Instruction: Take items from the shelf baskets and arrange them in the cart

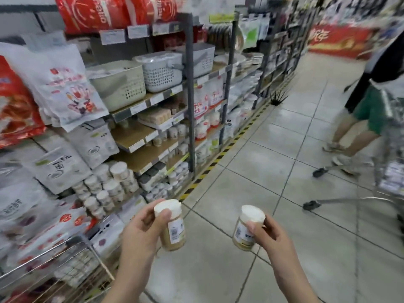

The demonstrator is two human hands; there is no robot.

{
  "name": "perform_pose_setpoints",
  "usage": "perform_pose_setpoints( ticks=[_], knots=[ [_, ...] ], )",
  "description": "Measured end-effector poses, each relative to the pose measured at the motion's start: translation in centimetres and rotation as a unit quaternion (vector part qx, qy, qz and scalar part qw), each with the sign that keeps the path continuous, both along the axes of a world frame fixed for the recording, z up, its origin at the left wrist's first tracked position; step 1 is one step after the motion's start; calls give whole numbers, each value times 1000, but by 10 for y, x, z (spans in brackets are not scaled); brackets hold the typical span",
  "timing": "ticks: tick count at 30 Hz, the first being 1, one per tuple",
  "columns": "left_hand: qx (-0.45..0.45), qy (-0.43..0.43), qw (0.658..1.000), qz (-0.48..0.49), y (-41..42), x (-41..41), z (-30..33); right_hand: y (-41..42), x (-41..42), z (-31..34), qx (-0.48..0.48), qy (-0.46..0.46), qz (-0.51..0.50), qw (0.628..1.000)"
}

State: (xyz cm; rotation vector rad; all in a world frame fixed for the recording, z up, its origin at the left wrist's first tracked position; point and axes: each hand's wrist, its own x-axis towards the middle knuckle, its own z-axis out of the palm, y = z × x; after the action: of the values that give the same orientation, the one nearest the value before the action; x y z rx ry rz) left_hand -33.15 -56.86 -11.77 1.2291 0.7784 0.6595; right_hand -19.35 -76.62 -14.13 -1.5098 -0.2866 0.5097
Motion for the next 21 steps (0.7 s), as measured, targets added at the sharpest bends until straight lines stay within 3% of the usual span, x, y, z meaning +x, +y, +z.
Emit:
perform_pose_setpoints(
  ticks=[13, 21],
  knots=[
    [15, -25, 999, 30, 112, 176, -7, 123, 177, 3, -30, -24, 74, 997],
    [38, -13, 999, -10, 175, 313, 2, 168, 311, 4, -20, -19, 14, 1000]
  ],
)
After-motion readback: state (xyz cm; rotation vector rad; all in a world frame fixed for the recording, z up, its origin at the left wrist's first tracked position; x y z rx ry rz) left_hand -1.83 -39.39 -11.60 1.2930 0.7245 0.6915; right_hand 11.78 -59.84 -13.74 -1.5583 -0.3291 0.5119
